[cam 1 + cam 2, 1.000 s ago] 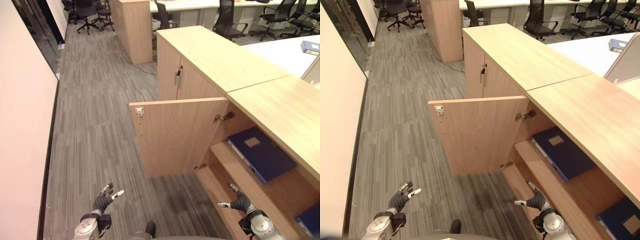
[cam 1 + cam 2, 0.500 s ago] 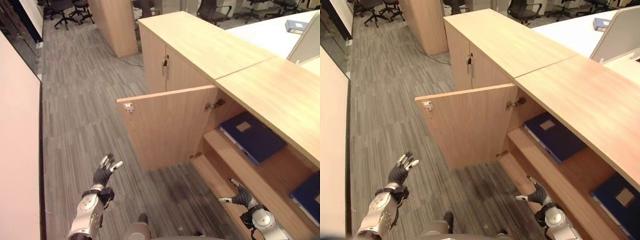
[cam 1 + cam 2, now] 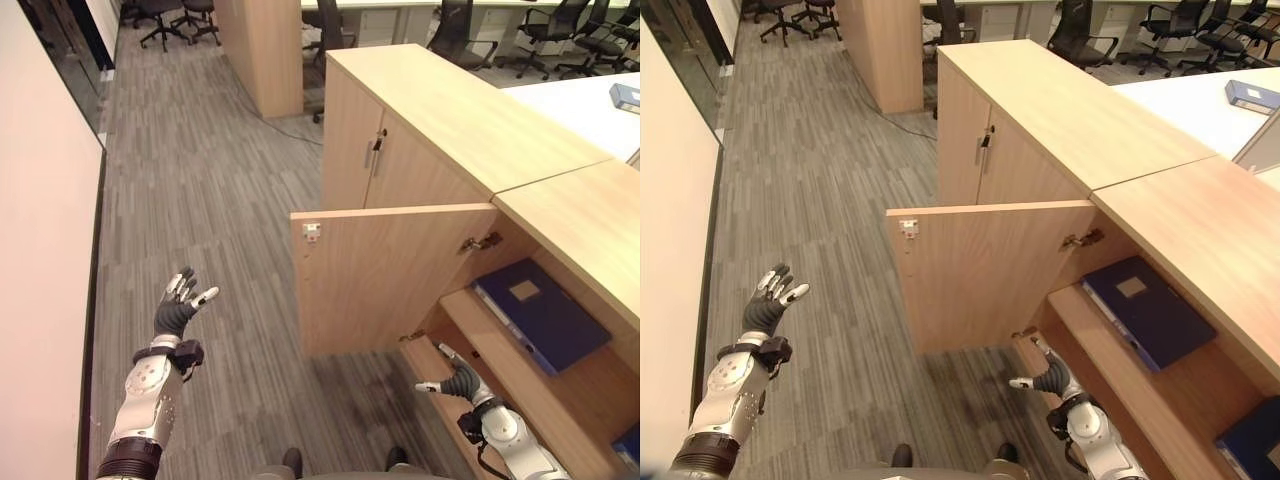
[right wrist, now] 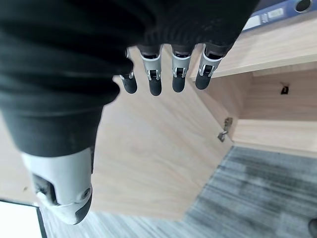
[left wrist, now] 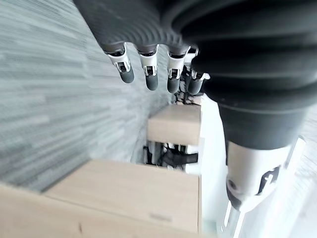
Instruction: Put the empty folder in the office cabinet
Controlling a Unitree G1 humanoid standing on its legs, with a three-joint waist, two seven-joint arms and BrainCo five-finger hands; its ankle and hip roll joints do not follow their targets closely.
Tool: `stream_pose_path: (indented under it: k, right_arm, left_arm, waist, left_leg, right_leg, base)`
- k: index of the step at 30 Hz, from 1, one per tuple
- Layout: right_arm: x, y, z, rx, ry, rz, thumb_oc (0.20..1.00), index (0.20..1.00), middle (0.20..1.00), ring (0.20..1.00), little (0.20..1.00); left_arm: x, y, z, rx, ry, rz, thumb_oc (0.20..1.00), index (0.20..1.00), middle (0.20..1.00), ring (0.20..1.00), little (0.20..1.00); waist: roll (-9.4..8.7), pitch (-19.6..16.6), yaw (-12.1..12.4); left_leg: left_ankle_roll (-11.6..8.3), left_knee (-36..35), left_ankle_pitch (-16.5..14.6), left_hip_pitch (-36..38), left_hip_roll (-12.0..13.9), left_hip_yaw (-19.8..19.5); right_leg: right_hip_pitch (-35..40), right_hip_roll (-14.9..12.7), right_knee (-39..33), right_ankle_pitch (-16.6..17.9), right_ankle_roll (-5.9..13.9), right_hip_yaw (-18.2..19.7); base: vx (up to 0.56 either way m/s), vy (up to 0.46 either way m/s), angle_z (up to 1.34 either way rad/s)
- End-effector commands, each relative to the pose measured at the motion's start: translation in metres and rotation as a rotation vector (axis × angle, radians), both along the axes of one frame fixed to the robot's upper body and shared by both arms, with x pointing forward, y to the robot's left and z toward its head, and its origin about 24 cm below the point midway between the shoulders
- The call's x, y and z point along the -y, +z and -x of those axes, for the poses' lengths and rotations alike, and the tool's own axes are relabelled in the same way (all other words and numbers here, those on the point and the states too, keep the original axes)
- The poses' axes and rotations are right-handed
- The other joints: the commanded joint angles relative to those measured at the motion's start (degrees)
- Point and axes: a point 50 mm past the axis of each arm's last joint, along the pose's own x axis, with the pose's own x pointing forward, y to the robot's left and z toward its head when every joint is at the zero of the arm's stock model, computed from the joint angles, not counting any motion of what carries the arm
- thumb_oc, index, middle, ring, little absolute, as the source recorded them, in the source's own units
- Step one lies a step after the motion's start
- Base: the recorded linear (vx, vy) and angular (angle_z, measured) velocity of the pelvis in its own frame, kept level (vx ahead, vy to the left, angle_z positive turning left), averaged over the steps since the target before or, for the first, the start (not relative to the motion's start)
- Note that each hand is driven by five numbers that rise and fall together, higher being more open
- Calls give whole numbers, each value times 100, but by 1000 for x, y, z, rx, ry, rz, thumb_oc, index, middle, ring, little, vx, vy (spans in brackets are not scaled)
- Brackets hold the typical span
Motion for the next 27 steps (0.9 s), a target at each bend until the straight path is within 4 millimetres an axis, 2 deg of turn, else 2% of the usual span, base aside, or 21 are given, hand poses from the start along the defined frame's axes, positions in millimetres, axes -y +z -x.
stream_pose_path:
  k: [1, 9, 14, 19, 22, 27]
  right_arm:
    - [12, 20, -19, 94, 12, 12, 1000, 1000, 1000, 1000, 1000]
    - [10, 24, -24, 110, 16, -10, 1000, 1000, 1000, 1000, 1000]
    - [2, 24, -31, 123, -1, -67, 1000, 1000, 1000, 1000, 1000]
    - [-10, 24, -38, 123, 37, -82, 1000, 1000, 1000, 1000, 1000]
    - [-12, 25, -41, 129, 42, -86, 1000, 1000, 1000, 1000, 1000]
    - [-13, 24, -44, 124, 54, -70, 1000, 1000, 1000, 1000, 1000]
  left_arm:
    - [8, 28, -19, 158, -18, 1, 1000, 1000, 1000, 1000, 1000]
    - [9, 34, -25, 170, -51, -10, 1000, 1000, 1000, 1000, 1000]
    - [15, 39, -39, 173, -93, 6, 1000, 1000, 1000, 1000, 1000]
    - [34, 37, -53, 148, -163, 39, 1000, 1000, 1000, 1000, 1000]
    - [42, 35, -54, 130, -205, 27, 1000, 1000, 1000, 1000, 1000]
    - [69, 30, -56, 105, -330, 8, 1000, 1000, 1000, 1000, 1000]
  waist:
    - [101, -138, -81]
    - [146, -201, -165]
    - [178, -225, -256]
    - [187, -223, -363]
    - [184, -210, -380]
    - [172, -188, -420]
  left_leg:
    - [-357, 71, -345, 160, 519, 147]
    - [-422, 71, -353, 200, 601, 219]
    - [-444, 71, -356, 242, 648, 344]
    - [-446, 71, -343, 271, 684, 488]
    - [-442, 71, -344, 287, 698, 554]
    - [-420, 71, -334, 254, 696, 640]
  right_leg:
    - [380, 35, 338, -507, 351, -141]
    - [492, 153, 91, -528, 284, -106]
    - [481, 191, 57, -514, 271, -37]
    - [423, 226, 59, -480, 270, 54]
    - [390, 228, 62, -457, 271, 92]
    - [315, 239, 70, -404, 292, 113]
  base:
    - [37, -11, -8]
    - [15, -16, -10]
    - [-8, -8, -10]
    - [-21, 2, -15]
    - [-26, 7, -18]
    - [-24, 12, -9]
